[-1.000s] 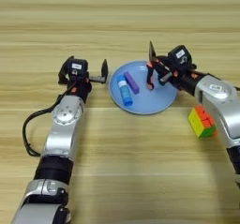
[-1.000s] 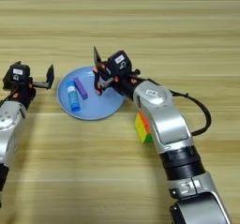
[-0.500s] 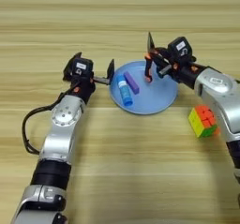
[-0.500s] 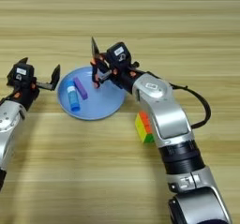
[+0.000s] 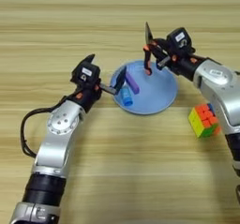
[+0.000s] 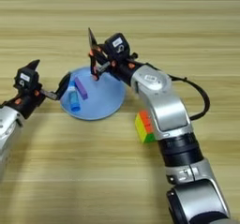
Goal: Move the objects on the table
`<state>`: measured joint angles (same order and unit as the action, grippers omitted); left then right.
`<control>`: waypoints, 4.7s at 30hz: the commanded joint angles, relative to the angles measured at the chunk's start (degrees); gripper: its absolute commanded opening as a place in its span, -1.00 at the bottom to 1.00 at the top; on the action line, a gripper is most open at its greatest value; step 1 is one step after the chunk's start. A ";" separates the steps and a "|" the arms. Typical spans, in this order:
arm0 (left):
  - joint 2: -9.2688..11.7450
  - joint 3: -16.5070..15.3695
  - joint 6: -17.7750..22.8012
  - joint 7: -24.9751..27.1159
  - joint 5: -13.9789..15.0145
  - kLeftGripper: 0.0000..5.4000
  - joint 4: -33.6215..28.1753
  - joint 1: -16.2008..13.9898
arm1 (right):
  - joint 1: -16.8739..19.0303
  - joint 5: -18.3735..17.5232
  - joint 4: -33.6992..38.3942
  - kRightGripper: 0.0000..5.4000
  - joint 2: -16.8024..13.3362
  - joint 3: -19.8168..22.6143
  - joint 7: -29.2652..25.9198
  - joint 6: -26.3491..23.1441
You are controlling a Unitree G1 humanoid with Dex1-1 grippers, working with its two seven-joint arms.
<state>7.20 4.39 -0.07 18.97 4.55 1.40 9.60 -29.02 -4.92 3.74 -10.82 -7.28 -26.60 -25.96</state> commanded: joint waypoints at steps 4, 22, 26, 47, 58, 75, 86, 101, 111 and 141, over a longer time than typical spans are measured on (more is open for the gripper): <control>-1.06 3.64 1.17 0.86 -0.86 1.00 1.34 0.58 | -2.71 -0.63 1.83 -0.67 1.03 -0.59 0.31 -1.49; -3.33 5.55 -0.61 -0.37 -1.76 1.00 8.75 6.53 | -1.99 -0.30 4.24 -0.67 2.86 -2.98 0.62 -2.12; -3.78 5.25 -1.28 -0.86 -2.00 1.00 10.87 8.51 | -1.29 -0.26 4.77 -0.67 3.22 -3.68 0.66 -2.07; -5.67 3.45 -3.26 -0.48 -0.92 0.87 17.76 16.08 | 0.00 -0.25 6.20 -0.67 4.36 -5.55 0.86 -2.23; -6.22 2.55 -3.44 0.07 -1.30 0.51 18.72 16.25 | -0.79 -0.52 6.98 -0.67 4.61 -5.48 1.32 -2.73; -6.41 1.40 -3.42 0.63 -1.04 -0.08 18.63 15.98 | -0.85 -0.59 6.83 -0.67 4.60 -5.43 1.48 -2.65; -6.47 0.98 -3.41 0.61 -0.93 -0.43 18.30 15.73 | -0.62 -0.60 6.48 -0.67 4.52 -5.45 1.34 -2.46; -6.64 0.78 -3.28 0.69 -1.02 -0.72 18.07 15.65 | -0.60 -0.85 5.87 -0.95 4.33 -5.43 1.42 -2.26; -6.74 0.64 -3.22 0.68 -1.01 -0.72 17.91 15.54 | -0.54 -1.06 5.64 -1.00 4.18 -5.55 1.58 -2.12; -3.05 -4.24 -2.20 1.07 2.23 -0.72 15.94 13.16 | 2.04 -3.18 8.80 -1.00 3.40 -2.34 2.05 -2.21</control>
<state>3.39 0.90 -2.85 19.52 5.34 19.23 23.21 -27.37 -7.64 11.62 -7.24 -10.26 -25.18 -27.98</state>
